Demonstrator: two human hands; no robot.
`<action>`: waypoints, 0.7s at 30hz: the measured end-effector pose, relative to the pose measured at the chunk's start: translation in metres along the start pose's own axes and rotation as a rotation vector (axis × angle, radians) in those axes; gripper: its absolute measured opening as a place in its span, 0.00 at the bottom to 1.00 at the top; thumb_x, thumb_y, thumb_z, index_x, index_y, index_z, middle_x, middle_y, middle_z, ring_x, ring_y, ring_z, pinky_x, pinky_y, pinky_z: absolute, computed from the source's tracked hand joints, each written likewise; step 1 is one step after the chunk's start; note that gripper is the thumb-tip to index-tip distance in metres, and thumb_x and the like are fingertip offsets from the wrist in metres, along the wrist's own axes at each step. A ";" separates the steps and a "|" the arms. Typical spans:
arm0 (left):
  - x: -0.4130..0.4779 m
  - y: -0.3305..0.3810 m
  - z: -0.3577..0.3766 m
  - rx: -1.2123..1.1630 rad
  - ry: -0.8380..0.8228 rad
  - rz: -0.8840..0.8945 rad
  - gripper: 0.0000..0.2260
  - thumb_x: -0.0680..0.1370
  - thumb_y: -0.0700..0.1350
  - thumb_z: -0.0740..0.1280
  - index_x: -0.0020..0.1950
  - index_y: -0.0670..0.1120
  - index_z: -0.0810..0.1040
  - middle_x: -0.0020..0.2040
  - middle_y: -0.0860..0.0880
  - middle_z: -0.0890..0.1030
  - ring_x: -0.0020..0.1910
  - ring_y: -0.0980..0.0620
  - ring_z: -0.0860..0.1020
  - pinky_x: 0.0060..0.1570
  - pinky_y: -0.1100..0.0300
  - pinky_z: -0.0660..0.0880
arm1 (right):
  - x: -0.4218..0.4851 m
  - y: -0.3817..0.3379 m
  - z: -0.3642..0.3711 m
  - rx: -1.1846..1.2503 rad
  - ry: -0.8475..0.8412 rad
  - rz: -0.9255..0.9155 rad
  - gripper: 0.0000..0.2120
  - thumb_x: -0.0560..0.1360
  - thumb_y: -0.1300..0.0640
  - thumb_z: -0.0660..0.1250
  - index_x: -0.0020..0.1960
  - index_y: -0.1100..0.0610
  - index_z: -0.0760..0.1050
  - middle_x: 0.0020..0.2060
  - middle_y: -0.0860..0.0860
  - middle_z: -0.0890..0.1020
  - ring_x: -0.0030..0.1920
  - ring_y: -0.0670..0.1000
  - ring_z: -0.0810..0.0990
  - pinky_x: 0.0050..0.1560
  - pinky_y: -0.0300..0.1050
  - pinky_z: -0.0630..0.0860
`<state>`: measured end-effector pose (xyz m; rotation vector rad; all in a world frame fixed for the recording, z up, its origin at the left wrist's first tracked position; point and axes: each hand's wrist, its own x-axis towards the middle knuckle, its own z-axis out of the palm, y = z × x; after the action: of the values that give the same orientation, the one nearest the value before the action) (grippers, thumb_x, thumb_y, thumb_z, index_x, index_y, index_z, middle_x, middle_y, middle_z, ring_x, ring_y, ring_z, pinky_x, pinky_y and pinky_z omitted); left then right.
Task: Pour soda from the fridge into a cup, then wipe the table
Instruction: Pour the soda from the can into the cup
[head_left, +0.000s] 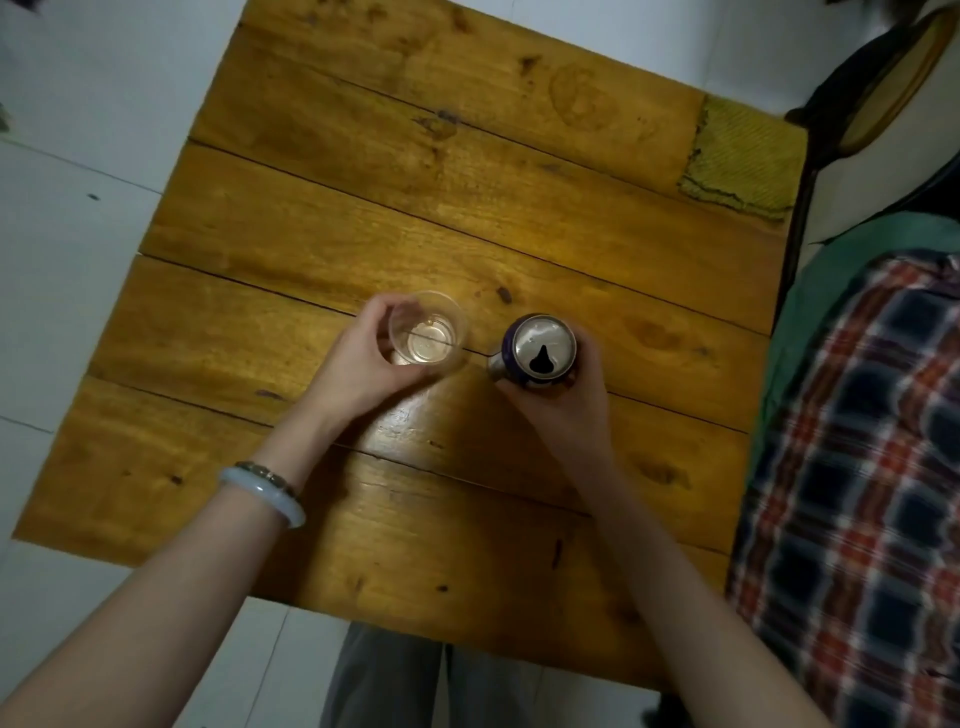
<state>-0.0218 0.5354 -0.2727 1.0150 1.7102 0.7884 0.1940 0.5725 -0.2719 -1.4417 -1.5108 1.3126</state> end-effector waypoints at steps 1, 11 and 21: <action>0.001 0.000 0.000 -0.013 -0.003 -0.003 0.34 0.56 0.56 0.78 0.59 0.56 0.68 0.58 0.58 0.77 0.58 0.62 0.75 0.59 0.64 0.71 | -0.001 0.000 0.001 0.013 0.004 0.001 0.34 0.61 0.61 0.80 0.58 0.44 0.66 0.54 0.40 0.75 0.58 0.41 0.75 0.59 0.43 0.74; -0.002 -0.005 -0.004 0.032 -0.027 0.001 0.42 0.60 0.47 0.79 0.70 0.51 0.63 0.65 0.57 0.72 0.64 0.60 0.70 0.63 0.68 0.64 | 0.018 -0.003 -0.037 -0.110 -0.418 0.048 0.46 0.64 0.69 0.76 0.74 0.51 0.54 0.68 0.46 0.65 0.67 0.41 0.67 0.69 0.42 0.67; -0.002 -0.011 0.002 -0.044 0.001 0.018 0.41 0.55 0.55 0.80 0.64 0.56 0.65 0.64 0.55 0.75 0.64 0.59 0.72 0.68 0.55 0.67 | 0.058 0.006 -0.044 -0.201 -0.673 -0.041 0.41 0.62 0.69 0.77 0.66 0.46 0.62 0.64 0.48 0.71 0.64 0.36 0.69 0.64 0.30 0.65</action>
<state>-0.0228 0.5286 -0.2819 1.0013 1.6799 0.8351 0.2271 0.6371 -0.2752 -1.1192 -2.1349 1.7676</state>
